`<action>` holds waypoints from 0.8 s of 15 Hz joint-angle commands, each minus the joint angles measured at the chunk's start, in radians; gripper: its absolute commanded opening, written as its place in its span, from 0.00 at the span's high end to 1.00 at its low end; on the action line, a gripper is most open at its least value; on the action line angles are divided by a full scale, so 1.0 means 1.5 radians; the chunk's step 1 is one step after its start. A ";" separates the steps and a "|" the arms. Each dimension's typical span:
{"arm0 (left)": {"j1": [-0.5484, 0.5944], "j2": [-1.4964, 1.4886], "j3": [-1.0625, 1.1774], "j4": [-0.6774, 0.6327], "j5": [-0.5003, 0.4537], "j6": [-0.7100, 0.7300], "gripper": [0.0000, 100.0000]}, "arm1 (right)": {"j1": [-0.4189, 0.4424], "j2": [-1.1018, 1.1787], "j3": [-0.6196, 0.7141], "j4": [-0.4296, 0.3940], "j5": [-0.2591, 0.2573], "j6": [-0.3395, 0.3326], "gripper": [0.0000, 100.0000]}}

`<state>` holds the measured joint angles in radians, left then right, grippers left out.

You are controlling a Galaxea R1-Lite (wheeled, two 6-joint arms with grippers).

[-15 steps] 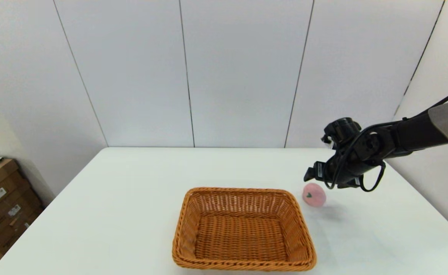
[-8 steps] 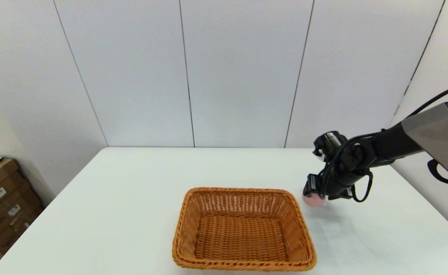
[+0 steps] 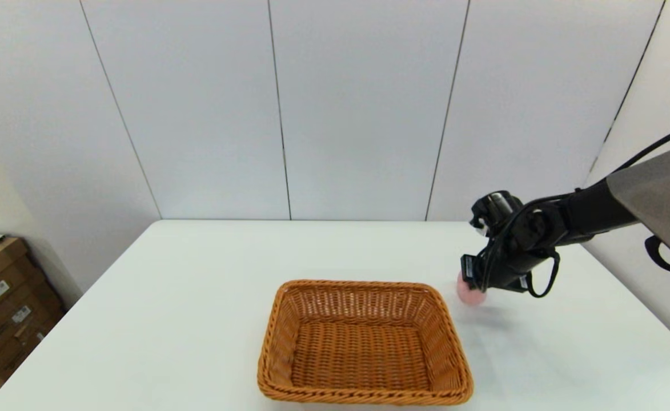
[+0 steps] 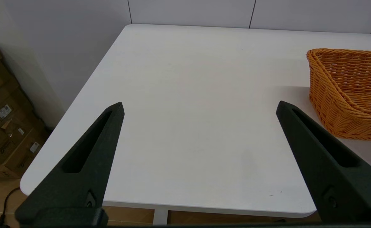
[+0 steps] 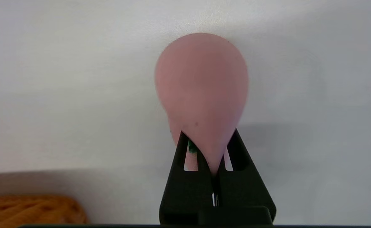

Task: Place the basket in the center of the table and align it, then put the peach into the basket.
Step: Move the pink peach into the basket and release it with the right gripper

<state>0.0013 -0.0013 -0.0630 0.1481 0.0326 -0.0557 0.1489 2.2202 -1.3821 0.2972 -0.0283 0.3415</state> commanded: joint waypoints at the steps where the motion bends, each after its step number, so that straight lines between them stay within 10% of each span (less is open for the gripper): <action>1: 0.000 0.000 0.000 0.000 0.000 -0.001 0.00 | -0.001 -0.138 -0.002 0.058 0.009 -0.003 1.00; 12: 0.000 0.000 0.000 0.000 0.002 -0.003 0.00 | 0.239 -0.237 -0.001 0.174 0.055 0.022 1.00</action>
<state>0.0013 -0.0013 -0.0630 0.1481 0.0360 -0.0589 0.4277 1.8334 -1.3798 0.5562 0.0538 0.3704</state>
